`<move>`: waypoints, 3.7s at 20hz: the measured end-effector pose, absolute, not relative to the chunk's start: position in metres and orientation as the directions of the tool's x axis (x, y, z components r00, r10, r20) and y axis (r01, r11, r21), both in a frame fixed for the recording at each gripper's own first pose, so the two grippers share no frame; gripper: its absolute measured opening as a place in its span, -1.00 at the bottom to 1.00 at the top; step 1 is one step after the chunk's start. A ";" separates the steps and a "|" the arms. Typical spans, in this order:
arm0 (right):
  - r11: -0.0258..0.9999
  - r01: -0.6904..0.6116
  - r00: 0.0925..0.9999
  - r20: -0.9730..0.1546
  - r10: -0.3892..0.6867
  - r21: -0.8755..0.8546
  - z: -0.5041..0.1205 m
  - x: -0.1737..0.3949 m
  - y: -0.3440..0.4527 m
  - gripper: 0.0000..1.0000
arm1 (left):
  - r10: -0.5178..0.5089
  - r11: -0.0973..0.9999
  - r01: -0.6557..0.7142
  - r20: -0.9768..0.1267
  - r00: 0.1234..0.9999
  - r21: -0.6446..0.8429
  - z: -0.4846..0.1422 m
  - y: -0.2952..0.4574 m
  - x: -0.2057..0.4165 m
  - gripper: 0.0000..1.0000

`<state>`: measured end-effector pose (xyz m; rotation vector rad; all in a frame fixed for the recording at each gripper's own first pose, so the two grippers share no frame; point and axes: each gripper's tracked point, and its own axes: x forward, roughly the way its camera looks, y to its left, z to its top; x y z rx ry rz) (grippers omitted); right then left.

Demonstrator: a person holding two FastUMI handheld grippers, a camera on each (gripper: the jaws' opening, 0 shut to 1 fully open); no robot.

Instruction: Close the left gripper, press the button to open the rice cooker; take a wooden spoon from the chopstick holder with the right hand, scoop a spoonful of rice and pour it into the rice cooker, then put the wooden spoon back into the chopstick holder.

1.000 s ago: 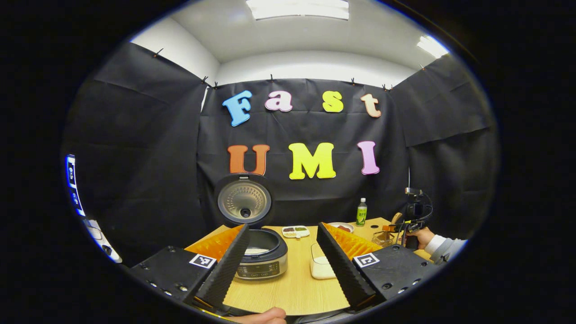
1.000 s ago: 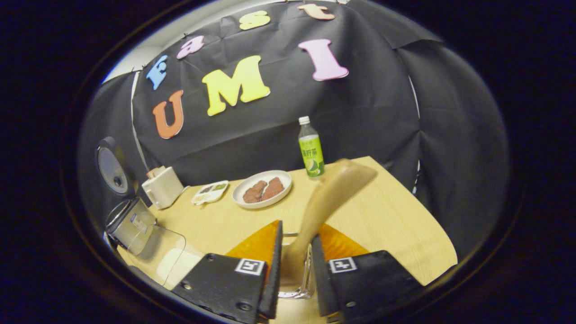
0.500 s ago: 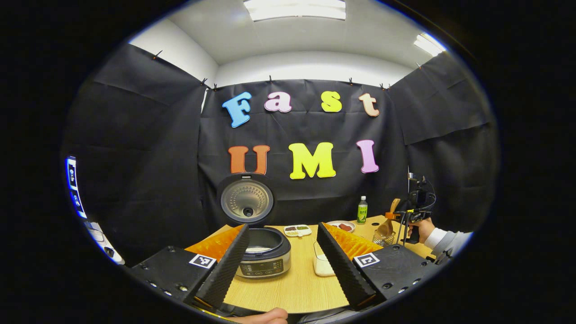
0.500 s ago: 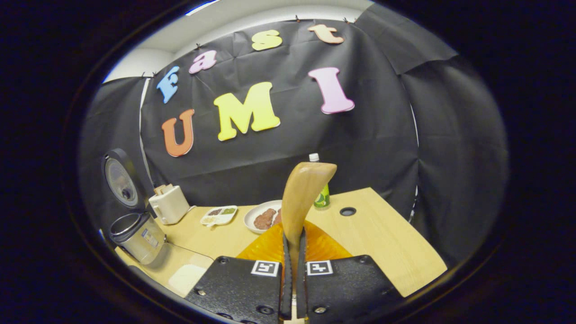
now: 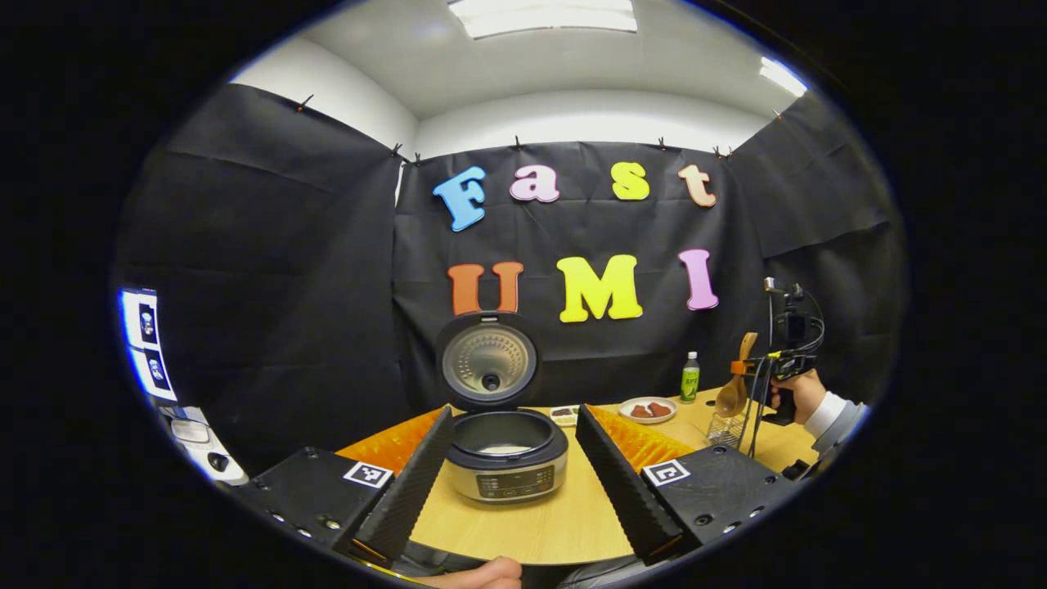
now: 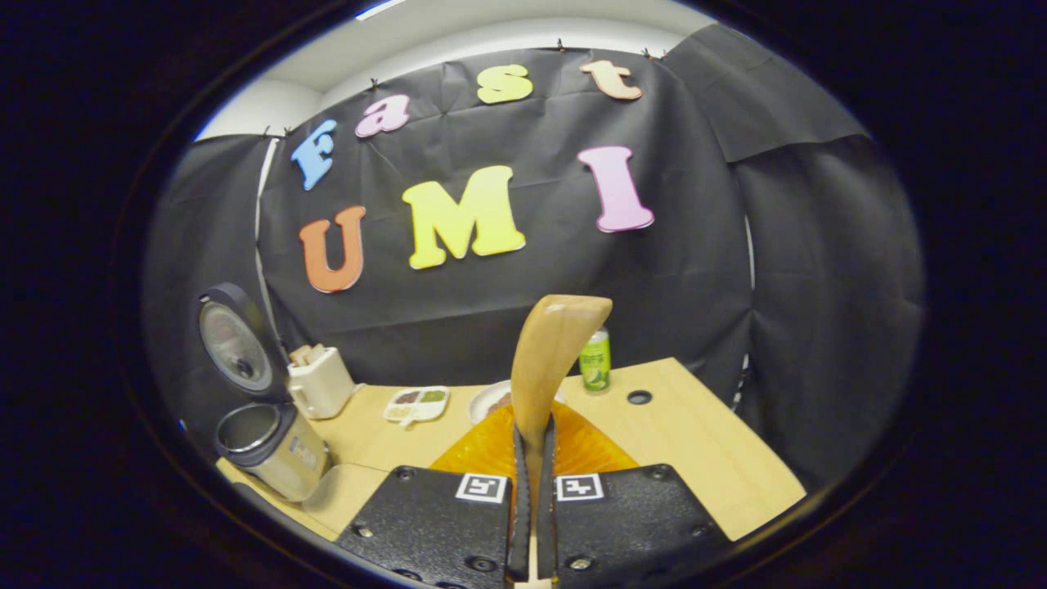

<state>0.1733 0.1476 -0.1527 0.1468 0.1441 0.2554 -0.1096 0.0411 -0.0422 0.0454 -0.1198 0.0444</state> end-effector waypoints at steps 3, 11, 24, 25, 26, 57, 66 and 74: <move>0.951 -0.298 0.947 -0.097 0.306 0.086 -0.151 0.156 0.188 -0.82 | 0.051 0.999 -0.053 0.124 0.991 0.013 -0.045 0.045 -0.113 0.91; 0.943 -0.333 0.941 -0.074 0.331 -0.018 -0.168 0.132 0.266 -0.83 | 0.052 0.999 -0.051 0.102 0.993 -0.013 -0.057 0.059 -0.115 0.91; 0.950 -0.303 0.940 -0.188 0.284 -0.078 -0.289 0.148 0.291 -0.82 | -0.001 0.998 0.004 0.045 0.999 -0.059 -0.083 0.056 -0.113 0.94; 0.934 -0.358 0.912 -0.209 0.353 0.015 -0.287 0.141 0.303 -0.82 | -0.001 0.998 0.004 0.044 0.999 -0.060 -0.083 0.058 -0.113 0.93; 0.924 -0.376 0.895 -0.229 0.382 0.072 -0.284 0.136 0.310 -0.82 | 0.001 0.998 0.001 0.044 0.999 -0.058 -0.083 0.059 -0.113 0.93; -0.009 0.002 0.822 0.003 0.570 1.000 -0.235 0.156 0.233 -0.87 | 0.005 1.000 -0.005 0.021 1.000 -0.003 -0.086 0.048 -0.122 0.93; -0.070 -0.034 0.799 0.069 0.598 0.997 -0.157 0.137 0.278 -0.88 | 0.030 1.000 -0.029 0.028 0.999 -0.009 -0.083 0.079 -0.136 0.93; -0.052 -0.013 0.757 0.044 0.652 0.999 -0.124 0.125 0.375 -0.87 | 0.043 0.997 -0.046 0.047 0.998 0.057 -0.075 0.110 -0.155 0.92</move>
